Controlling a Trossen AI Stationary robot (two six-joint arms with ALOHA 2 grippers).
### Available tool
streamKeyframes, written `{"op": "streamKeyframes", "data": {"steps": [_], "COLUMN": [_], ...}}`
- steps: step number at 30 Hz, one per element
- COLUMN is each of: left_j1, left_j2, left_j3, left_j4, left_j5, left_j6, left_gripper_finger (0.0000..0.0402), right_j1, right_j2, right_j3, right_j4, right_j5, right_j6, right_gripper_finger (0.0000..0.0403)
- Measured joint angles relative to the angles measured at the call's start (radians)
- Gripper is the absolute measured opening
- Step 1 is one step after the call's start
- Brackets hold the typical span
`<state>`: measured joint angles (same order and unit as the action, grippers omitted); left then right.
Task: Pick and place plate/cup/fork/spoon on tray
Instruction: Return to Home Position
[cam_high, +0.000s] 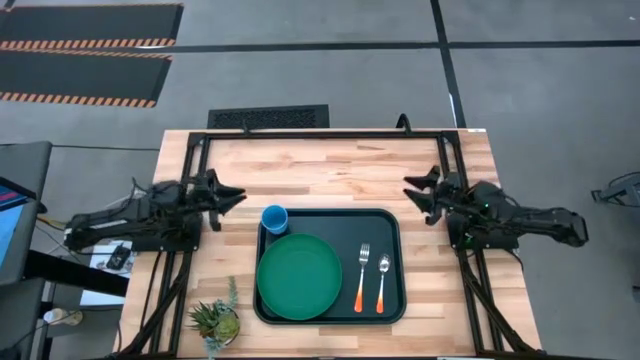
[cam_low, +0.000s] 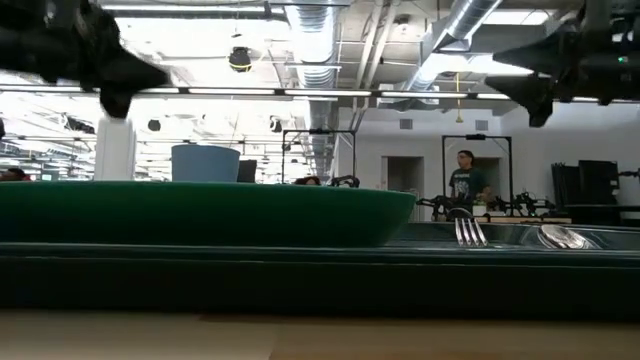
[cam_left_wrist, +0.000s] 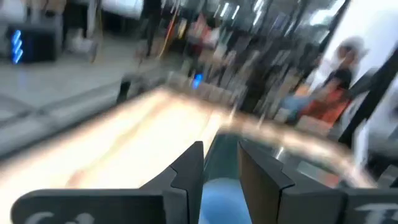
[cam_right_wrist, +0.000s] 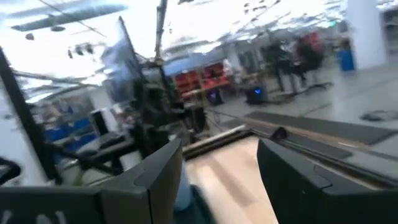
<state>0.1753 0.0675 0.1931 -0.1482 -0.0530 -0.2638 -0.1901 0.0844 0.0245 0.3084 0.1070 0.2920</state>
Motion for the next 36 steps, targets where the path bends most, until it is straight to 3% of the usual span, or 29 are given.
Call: {"op": "streamKeyframes", "data": {"steps": [4, 8, 14, 21, 28, 36], "left_j1": [-0.001, -0.002, -0.01, -0.078, -0.091, -0.091], "left_j2": [-0.015, -0.061, -0.055, -0.049, -0.048, -0.048], "left_j3": [-0.089, -0.181, -0.182, -0.183, -0.183, -0.185], "left_j4": [0.081, 0.171, 0.185, 0.189, 0.184, 0.184], "left_j5": [0.007, 0.051, 0.098, 0.094, 0.069, 0.068], "left_j6": [0.015, -0.008, 0.042, 0.081, -0.103, -0.081], "left_gripper_finger": [0.0084, 0.0084, 0.0084, 0.0084, 0.0084, 0.0084], "right_j1": [0.063, 0.133, 0.191, 0.212, 0.211, 0.211], "right_j2": [0.002, 0.018, 0.02, 0.019, 0.019, 0.019], "right_j3": [-0.016, -0.016, -0.017, -0.017, -0.017, -0.018], "right_j4": [-0.063, -0.096, -0.232, -0.244, -0.249, -0.252], "right_j5": [0.028, 0.121, 0.149, 0.148, 0.148, 0.148], "right_j6": [0.047, 0.052, 0.181, 0.179, 0.179, 0.179], "right_gripper_finger": [0.0233, 0.0233, 0.0233, 0.0233, 0.0233, 0.0233]}}
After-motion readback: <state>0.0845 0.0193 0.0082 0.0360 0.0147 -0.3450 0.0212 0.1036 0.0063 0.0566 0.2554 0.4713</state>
